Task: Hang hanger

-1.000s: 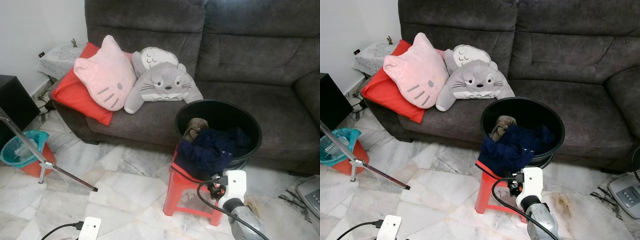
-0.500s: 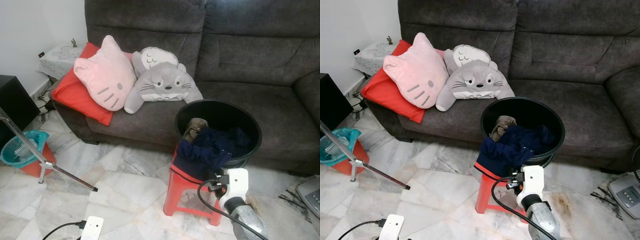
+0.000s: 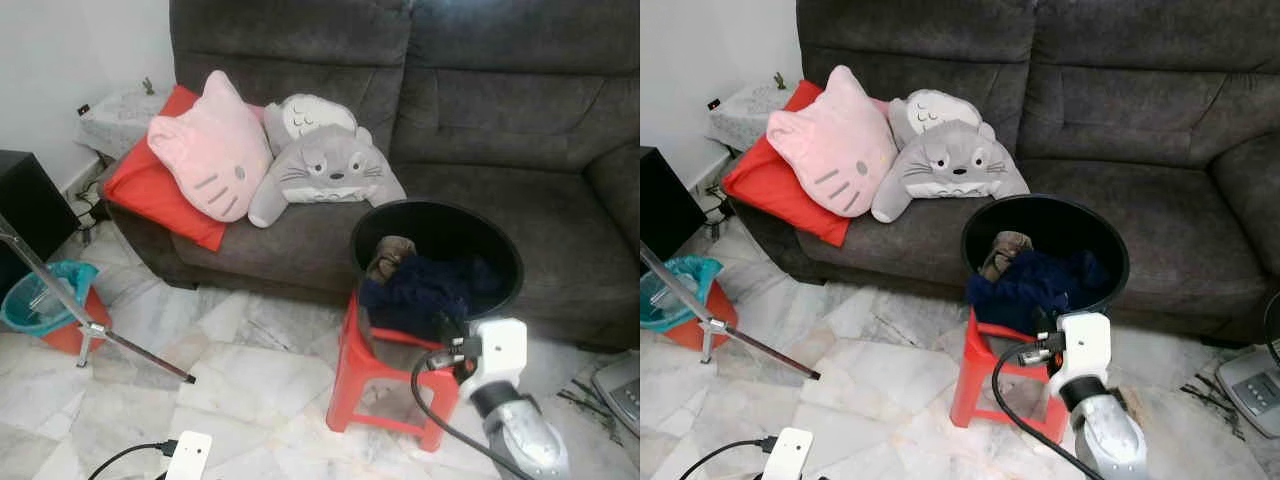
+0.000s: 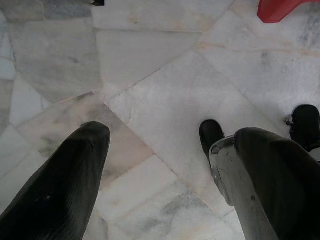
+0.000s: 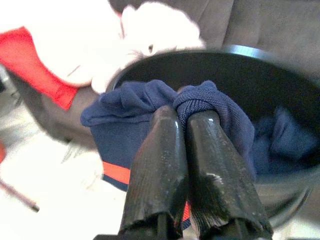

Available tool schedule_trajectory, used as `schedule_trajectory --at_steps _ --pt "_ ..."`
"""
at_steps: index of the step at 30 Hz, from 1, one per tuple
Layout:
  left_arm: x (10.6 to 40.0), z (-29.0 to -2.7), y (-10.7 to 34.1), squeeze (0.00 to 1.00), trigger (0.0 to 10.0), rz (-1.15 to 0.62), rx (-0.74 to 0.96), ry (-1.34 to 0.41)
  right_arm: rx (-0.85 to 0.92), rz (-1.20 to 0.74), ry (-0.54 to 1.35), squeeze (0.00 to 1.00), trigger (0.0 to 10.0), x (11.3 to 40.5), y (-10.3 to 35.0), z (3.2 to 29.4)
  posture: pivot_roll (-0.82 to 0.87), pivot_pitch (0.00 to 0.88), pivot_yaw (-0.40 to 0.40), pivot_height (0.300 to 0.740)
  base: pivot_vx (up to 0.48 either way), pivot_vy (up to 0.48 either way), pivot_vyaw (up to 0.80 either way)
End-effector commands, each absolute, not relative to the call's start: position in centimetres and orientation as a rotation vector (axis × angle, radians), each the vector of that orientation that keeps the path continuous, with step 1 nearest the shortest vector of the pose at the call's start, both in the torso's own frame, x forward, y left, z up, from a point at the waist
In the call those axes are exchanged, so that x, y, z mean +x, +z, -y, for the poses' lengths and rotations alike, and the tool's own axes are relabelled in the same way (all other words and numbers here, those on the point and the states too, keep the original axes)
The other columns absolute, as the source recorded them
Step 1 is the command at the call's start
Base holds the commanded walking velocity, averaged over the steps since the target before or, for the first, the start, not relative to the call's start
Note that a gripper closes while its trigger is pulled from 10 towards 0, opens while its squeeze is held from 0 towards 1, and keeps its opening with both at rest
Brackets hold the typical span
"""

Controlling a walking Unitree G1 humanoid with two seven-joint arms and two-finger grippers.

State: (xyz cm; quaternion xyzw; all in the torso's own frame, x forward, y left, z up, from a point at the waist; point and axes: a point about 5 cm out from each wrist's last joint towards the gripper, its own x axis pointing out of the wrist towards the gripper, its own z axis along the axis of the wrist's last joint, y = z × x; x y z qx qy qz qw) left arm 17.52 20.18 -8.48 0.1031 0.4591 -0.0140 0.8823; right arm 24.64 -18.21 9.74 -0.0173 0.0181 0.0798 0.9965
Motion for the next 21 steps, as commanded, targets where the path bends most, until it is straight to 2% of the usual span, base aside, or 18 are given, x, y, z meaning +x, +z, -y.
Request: schedule_trajectory --at_steps 1,6,7,14,21 --pt "17.0 -20.5 -8.7 0.00 10.0 -0.981 0.238 -0.030 -0.053 0.032 0.117 0.00 0.0 25.4 11.9 18.7 -0.04 0.000 0.029 0.740 0.000 0.000 0.00" --pt "17.0 -20.9 -8.6 0.00 10.0 -0.985 0.241 -0.026 -0.098 0.119 0.124 0.00 0.0 27.1 15.4 19.0 -0.04 0.000 0.036 0.740 0.000 0.000 0.00" --pt "17.0 -21.1 -8.6 0.00 10.0 -0.987 0.242 -0.024 -0.139 0.158 0.165 0.00 0.0 28.0 17.2 18.9 -0.04 0.000 0.038 0.740 0.000 0.000 0.00" --pt "17.2 -21.3 -8.5 0.00 10.0 -0.988 0.244 -0.023 -0.298 0.204 0.230 0.00 0.0 29.7 22.0 19.4 -0.05 0.000 0.046 0.740 0.000 0.000 0.00" --pt "17.3 -21.3 -8.4 0.00 10.0 -0.989 0.246 -0.024 -0.373 0.234 0.358 0.00 0.0 29.7 24.5 19.0 -0.05 0.000 0.048 0.740 0.000 0.000 0.00"
